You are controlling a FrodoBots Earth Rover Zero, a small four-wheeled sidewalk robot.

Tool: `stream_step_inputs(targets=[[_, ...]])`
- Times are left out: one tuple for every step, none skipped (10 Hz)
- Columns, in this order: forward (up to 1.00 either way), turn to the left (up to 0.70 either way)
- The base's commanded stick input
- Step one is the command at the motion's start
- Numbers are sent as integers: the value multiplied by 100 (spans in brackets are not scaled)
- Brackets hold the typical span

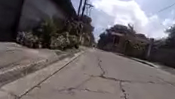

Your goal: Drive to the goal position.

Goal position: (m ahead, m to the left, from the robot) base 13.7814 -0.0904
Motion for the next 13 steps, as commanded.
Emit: stream_step_inputs(targets=[[100,-20],[100,-16],[100,-11],[100,-6],[100,-4],[100,-4],[100,-6],[100,-7],[100,-5],[100,-3],[100,-3],[100,-5],[100,-7]])
